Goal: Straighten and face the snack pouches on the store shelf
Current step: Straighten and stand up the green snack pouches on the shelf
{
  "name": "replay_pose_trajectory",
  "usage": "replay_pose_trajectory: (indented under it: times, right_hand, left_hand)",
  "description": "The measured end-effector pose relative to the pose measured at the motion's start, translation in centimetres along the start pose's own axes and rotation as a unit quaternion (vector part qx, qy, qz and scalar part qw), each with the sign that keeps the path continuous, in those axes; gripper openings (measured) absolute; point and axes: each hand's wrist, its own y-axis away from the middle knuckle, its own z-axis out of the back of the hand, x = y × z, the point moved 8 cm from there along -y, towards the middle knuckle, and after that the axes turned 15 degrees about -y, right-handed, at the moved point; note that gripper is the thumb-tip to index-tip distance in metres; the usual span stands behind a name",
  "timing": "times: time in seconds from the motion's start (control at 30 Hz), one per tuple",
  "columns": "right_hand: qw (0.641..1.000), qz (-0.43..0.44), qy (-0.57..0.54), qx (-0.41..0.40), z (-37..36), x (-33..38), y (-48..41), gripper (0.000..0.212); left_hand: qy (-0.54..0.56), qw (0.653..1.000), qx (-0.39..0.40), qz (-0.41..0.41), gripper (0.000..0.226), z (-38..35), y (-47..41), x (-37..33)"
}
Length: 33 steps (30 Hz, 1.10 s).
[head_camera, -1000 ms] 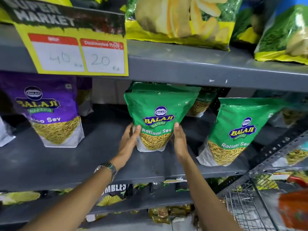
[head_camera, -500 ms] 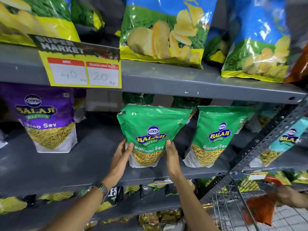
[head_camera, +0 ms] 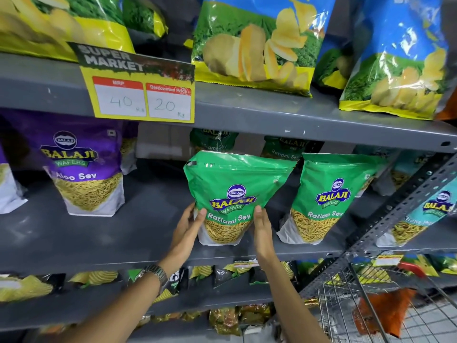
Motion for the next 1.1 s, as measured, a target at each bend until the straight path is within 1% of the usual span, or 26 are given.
replay_pose_trajectory:
  times: [0.03, 0.07, 0.13, 0.17, 0.2, 0.27, 0.3, 0.4, 0.5, 0.53, 0.63, 0.7, 0.77, 0.83, 0.87, 0.9, 0.93, 0.97, 1.0, 1.03, 1.07, 1.1]
  right_hand:
    - [1.0, -0.001, 0.003, 0.002, -0.1, 0.4, 0.4, 0.104]
    - [1.0, 0.0, 0.008, 0.004, -0.4, 1.0, 0.9, 0.096]
    - [1.0, 0.0, 0.009, 0.005, -0.4, 1.5, 1.3, 0.071]
    - [1.0, 0.001, 0.007, 0.003, -0.2, 1.5, 1.3, 0.063]
    - [1.0, 0.004, 0.007, 0.001, 0.0, 1.5, 1.3, 0.06]
    - [1.0, 0.004, 0.011, -0.002, 0.2, 1.4, 1.5, 0.06]
    - [1.0, 0.007, 0.011, -0.004, 0.2, 1.4, 1.6, 0.059]
    - [1.0, 0.004, 0.002, -0.003, 0.3, 1.3, 2.0, 0.059]
    - [1.0, 0.015, 0.004, -0.003, 0.3, 1.5, 2.3, 0.058]
    - [1.0, 0.019, 0.005, -0.005, 0.4, 1.4, 2.3, 0.057]
    - [1.0, 0.024, 0.003, -0.004, 0.4, 1.3, 2.1, 0.061]
    - [1.0, 0.027, -0.002, -0.008, 0.4, 1.1, 2.0, 0.068]
    - [0.999, 0.027, -0.023, -0.003, 0.4, 0.8, 1.9, 0.078]
    - [0.998, 0.034, -0.047, 0.003, 0.1, 0.7, 2.1, 0.079]
    - [0.997, 0.048, -0.058, -0.008, 0.3, 0.6, 2.3, 0.075]
    - [0.995, 0.073, -0.066, -0.034, 0.4, 0.8, 2.7, 0.065]
    - [0.989, 0.109, -0.063, -0.079, 0.9, 0.9, 3.3, 0.053]
    - [0.977, 0.162, -0.04, -0.134, 1.3, 1.4, 4.2, 0.045]
    - [0.955, 0.225, 0.002, -0.193, 1.6, 2.1, 5.6, 0.041]
    - [0.93, 0.284, 0.054, -0.227, 1.3, 2.7, 7.0, 0.039]
    - [0.909, 0.333, 0.113, -0.225, 0.1, 3.1, 8.2, 0.036]
    - [0.89, 0.375, 0.173, -0.193, -1.8, 3.0, 9.1, 0.032]
  left_hand:
    - [0.0, 1.0, 0.0, 0.001, 0.082, 0.0, 0.1, 0.0]
    - [0.0, 1.0, 0.0, 0.003, 0.082, 0.0, 0.2, 0.1]
    - [0.0, 1.0, 0.0, 0.001, 0.081, 0.0, 0.3, 0.0]
    - [0.001, 1.0, 0.001, 0.002, 0.08, -0.1, 0.4, 0.1]
    - [0.002, 1.0, 0.0, 0.003, 0.076, -0.1, 0.5, 0.2]
    - [0.006, 1.0, 0.0, 0.001, 0.062, -0.2, 0.7, 0.2]
    - [0.006, 1.0, 0.003, 0.0, 0.058, -0.3, 0.8, 0.3]
    - [0.007, 1.0, 0.004, 0.001, 0.072, -0.4, 1.0, 0.6]
    - [0.005, 1.0, 0.001, -0.002, 0.078, -0.3, 1.0, 0.9]
    - [-0.001, 1.0, 0.001, -0.001, 0.085, -0.3, 1.0, 1.0]
    - [-0.006, 1.0, 0.009, -0.004, 0.097, -0.4, 0.9, 1.1]
    - [-0.006, 1.0, 0.008, 0.0, 0.099, -0.4, 0.8, 1.4]
    - [-0.016, 1.0, 0.017, -0.008, 0.095, -0.5, 0.8, 1.4]
    - [-0.021, 0.999, 0.022, -0.02, 0.091, -0.4, 1.0, 1.1]
    - [-0.017, 0.999, 0.016, -0.029, 0.096, -0.2, 1.1, 1.0]
    - [-0.009, 0.999, 0.007, -0.035, 0.1, 0.2, 1.2, 0.9]
    - [0.003, 0.999, -0.004, -0.041, 0.102, 0.7, 1.2, 0.8]
    - [0.012, 0.999, -0.017, -0.05, 0.098, 1.4, 1.3, 0.7]
    - [0.018, 0.998, -0.029, -0.062, 0.09, 2.3, 1.4, 0.6]
    - [0.016, 0.996, -0.04, -0.074, 0.078, 3.3, 1.5, 0.5]
    - [0.012, 0.995, -0.053, -0.087, 0.065, 4.5, 1.6, 0.4]
    - [0.006, 0.992, -0.071, -0.101, 0.053, 5.9, 1.8, 0.3]
